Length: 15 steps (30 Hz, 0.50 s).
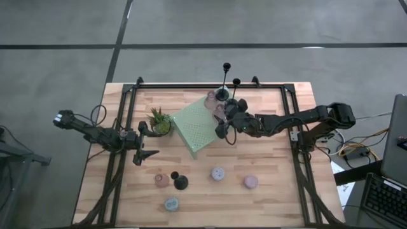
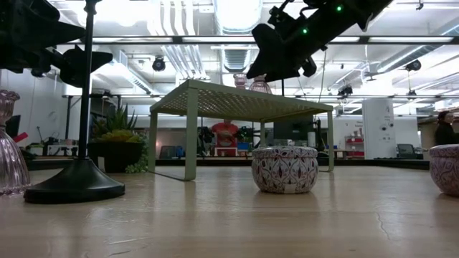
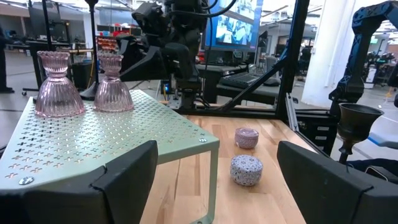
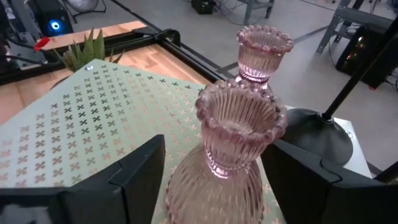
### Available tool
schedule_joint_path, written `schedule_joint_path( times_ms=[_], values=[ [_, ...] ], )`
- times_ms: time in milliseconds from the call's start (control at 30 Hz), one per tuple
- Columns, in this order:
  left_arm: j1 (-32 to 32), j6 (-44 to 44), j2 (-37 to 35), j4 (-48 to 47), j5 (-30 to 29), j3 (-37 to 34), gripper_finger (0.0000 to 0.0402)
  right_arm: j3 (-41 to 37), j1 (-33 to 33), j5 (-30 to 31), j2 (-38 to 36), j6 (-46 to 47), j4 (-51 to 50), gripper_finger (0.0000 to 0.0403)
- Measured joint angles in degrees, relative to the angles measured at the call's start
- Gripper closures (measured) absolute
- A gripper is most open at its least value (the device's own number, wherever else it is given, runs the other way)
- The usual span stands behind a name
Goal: Pick & Place candle stick holders
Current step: Put the right pink glass candle holder on the shelf aligned with the other pink glass candle holder
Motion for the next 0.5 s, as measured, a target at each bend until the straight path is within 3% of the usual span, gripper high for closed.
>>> schedule_joint_path(
  times_ms=[500],
  values=[
    [0.0, 0.0, 0.0, 0.0, 0.0, 0.0, 0.0067, 0.0, 2.0, 0.1, -1.7, 1.1, -6.5, 0.0121]
  ],
)
